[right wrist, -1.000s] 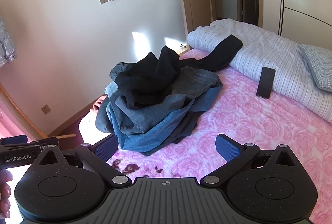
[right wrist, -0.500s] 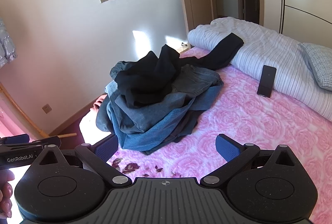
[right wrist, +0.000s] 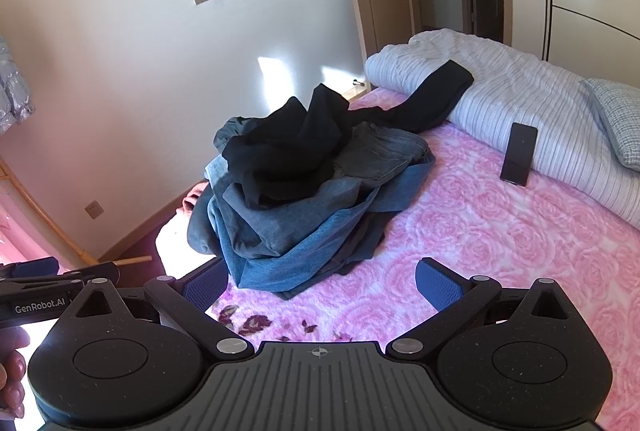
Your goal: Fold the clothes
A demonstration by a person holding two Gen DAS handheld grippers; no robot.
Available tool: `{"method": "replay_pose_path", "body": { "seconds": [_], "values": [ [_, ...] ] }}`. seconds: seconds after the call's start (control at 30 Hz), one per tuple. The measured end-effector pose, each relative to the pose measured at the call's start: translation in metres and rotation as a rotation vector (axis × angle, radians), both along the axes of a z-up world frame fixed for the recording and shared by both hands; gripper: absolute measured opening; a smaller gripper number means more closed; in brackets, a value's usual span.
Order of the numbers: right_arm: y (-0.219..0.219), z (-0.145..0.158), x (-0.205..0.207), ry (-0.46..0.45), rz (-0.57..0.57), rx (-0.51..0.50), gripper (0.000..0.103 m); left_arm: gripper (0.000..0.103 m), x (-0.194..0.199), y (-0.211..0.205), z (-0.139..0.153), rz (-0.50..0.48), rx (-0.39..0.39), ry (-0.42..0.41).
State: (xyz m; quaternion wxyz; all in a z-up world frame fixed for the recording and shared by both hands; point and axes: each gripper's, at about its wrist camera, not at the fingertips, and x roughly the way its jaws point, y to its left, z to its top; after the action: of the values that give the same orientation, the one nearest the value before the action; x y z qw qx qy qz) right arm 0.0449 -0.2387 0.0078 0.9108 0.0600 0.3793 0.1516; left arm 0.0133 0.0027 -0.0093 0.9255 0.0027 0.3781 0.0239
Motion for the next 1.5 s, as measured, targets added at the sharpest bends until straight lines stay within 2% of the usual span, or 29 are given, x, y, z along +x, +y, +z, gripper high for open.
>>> {"method": "replay_pose_path", "body": {
  "seconds": [0.17,0.33,0.47,0.6,0.73,0.87,1.03,1.1,1.2,1.37,1.43,1.47,1.5],
  "values": [
    [-0.008,0.001,0.006,-0.028,0.008,0.007,0.103,0.095,0.005,0.010,-0.003,0.011,-0.002,0.002],
    [-0.011,-0.003,0.021,-0.113,0.062,-0.034,0.103,0.095,0.022,0.025,-0.013,0.021,0.005,0.015],
    [0.000,-0.014,0.061,-0.114,0.071,-0.054,0.102,0.095,0.057,0.040,-0.024,-0.016,0.010,0.014],
    [0.011,-0.026,0.104,-0.114,0.076,-0.067,0.102,0.095,0.119,0.057,-0.035,-0.076,0.008,-0.011],
    [0.034,-0.040,0.170,-0.105,0.060,-0.108,0.102,0.095,0.214,0.070,-0.054,-0.144,-0.040,-0.019],
    [0.063,-0.060,0.253,-0.071,0.043,-0.156,0.102,0.095,0.315,0.079,-0.080,-0.203,-0.099,-0.020],
    [0.106,-0.086,0.354,-0.041,0.102,-0.169,0.102,0.095,0.430,0.101,-0.118,-0.178,-0.151,0.021],
    [0.124,-0.098,0.389,-0.029,0.141,-0.156,0.099,0.094,0.466,0.109,-0.132,-0.157,-0.142,0.033],
    [0.151,-0.119,0.439,-0.006,0.189,-0.149,0.089,0.094,0.507,0.119,-0.151,-0.159,-0.149,0.065],
    [0.164,-0.166,0.499,0.047,0.135,-0.209,0.089,0.092,0.544,0.120,-0.175,-0.196,-0.221,0.098],
    [0.167,-0.182,0.512,0.066,0.149,-0.234,0.089,0.092,0.556,0.113,-0.183,-0.228,-0.191,0.116],
    [0.168,-0.190,0.517,0.075,0.156,-0.247,0.089,0.089,0.561,0.109,-0.188,-0.243,-0.171,0.126],
    [0.169,-0.197,0.520,0.081,0.163,-0.262,0.083,0.076,0.563,0.107,-0.187,-0.252,-0.178,0.121]
  ]
}}
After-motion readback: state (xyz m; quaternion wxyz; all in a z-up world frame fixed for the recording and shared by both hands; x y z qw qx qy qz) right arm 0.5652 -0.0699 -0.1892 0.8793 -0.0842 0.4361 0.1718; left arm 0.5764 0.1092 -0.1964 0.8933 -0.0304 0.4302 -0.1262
